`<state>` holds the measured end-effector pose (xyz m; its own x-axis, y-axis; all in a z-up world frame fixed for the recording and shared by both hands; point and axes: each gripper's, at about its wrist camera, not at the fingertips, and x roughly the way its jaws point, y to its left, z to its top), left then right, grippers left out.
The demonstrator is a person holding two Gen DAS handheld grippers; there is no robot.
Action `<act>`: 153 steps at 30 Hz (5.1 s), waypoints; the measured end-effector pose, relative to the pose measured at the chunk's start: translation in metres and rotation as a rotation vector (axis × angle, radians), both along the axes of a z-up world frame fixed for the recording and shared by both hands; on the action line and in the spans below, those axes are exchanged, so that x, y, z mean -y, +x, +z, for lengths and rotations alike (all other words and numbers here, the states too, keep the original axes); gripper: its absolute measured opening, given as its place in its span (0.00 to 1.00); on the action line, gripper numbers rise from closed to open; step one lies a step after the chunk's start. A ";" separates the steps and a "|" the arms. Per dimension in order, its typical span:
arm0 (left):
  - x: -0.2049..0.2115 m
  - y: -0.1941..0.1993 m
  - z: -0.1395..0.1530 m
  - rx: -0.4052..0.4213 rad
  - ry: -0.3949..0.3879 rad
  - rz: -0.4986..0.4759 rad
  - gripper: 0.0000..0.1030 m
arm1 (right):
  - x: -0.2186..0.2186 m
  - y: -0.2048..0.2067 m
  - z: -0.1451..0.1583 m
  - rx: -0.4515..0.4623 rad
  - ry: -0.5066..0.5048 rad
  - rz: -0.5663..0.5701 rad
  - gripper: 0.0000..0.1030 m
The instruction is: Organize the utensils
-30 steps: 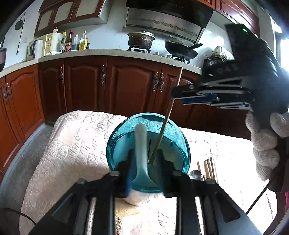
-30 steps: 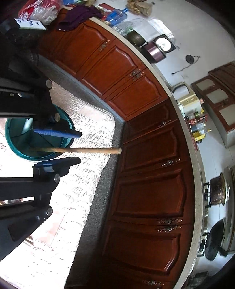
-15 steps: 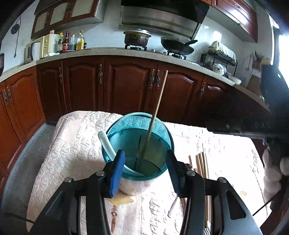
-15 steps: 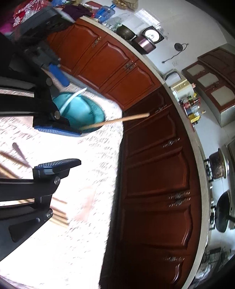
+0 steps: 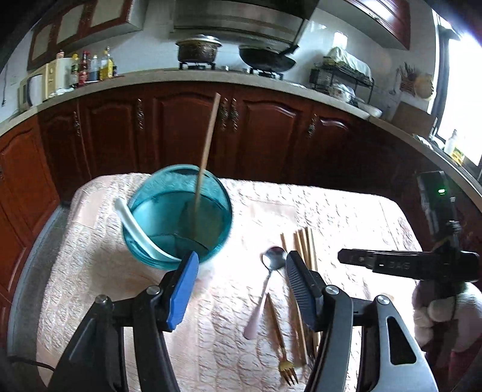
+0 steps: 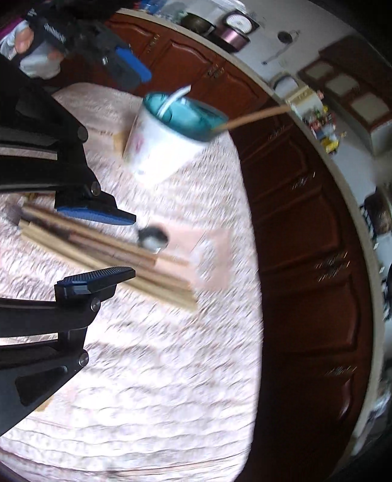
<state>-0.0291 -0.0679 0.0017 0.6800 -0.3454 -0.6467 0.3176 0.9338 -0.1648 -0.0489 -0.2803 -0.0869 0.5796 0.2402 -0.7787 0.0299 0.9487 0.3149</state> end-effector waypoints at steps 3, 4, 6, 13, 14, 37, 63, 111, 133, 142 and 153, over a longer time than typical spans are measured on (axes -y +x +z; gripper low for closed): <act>0.010 0.000 -0.008 -0.023 0.021 -0.029 0.60 | 0.010 0.007 -0.019 -0.032 0.011 -0.030 0.31; 0.014 0.000 -0.011 -0.033 0.031 -0.039 0.60 | 0.011 0.010 -0.025 -0.043 0.015 -0.039 0.31; 0.019 0.001 -0.016 -0.048 0.044 -0.046 0.60 | 0.012 0.017 -0.035 -0.056 0.026 -0.053 0.31; 0.033 0.009 -0.033 -0.103 0.067 -0.069 0.60 | 0.012 0.052 -0.060 -0.094 0.071 -0.064 0.30; 0.035 0.010 -0.035 -0.110 0.068 -0.072 0.60 | 0.010 0.057 -0.065 -0.106 0.064 -0.061 0.29; 0.122 0.062 -0.068 -0.274 0.067 -0.174 0.60 | 0.115 -0.026 -0.038 -0.046 0.027 -0.235 0.28; 0.219 0.149 -0.121 -0.348 0.237 -0.187 0.12 | 0.139 0.048 -0.064 -0.112 0.029 -0.187 0.11; 0.103 0.043 -0.011 -0.260 -0.089 -0.202 0.17 | 0.049 -0.034 0.082 0.164 0.009 -0.022 0.07; 0.201 0.124 -0.112 -0.430 0.090 -0.116 0.08 | 0.091 -0.041 0.078 0.194 0.107 -0.049 0.07; 0.140 0.078 -0.018 -0.301 -0.115 -0.158 0.05 | 0.071 -0.049 0.101 0.232 0.079 -0.005 0.07; 0.019 0.062 0.092 -0.114 -0.234 -0.106 0.05 | 0.014 -0.044 0.157 0.326 0.045 0.099 0.07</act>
